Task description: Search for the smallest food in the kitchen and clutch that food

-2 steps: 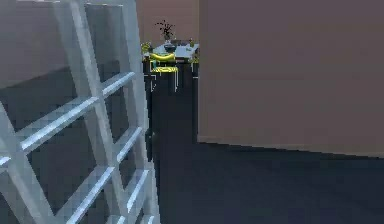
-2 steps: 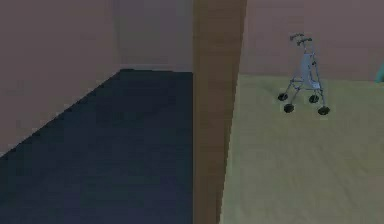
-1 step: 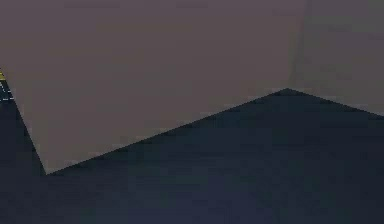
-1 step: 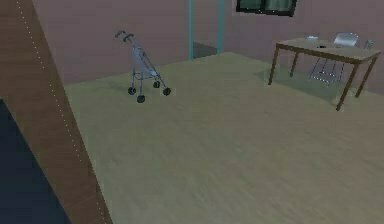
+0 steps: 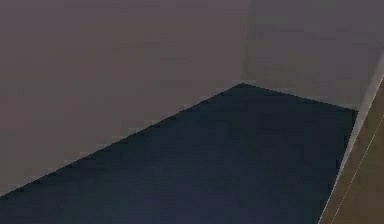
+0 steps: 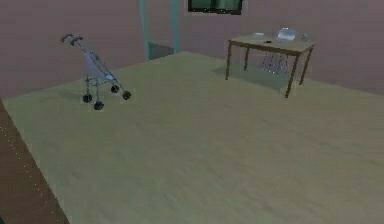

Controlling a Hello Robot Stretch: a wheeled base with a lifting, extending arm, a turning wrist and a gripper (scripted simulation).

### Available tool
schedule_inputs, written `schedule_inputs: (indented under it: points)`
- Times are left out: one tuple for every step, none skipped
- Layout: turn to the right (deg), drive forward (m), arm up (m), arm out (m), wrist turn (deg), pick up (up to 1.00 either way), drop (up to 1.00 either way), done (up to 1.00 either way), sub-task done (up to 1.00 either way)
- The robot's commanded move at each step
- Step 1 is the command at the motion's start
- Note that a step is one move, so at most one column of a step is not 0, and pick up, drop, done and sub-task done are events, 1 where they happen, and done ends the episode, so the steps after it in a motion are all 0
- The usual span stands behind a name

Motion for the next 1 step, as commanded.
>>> schedule_inputs:
  points:
    - [0.0,0.30,0.00,0.00,0.0,0.00,0.00,0.00,0.00]
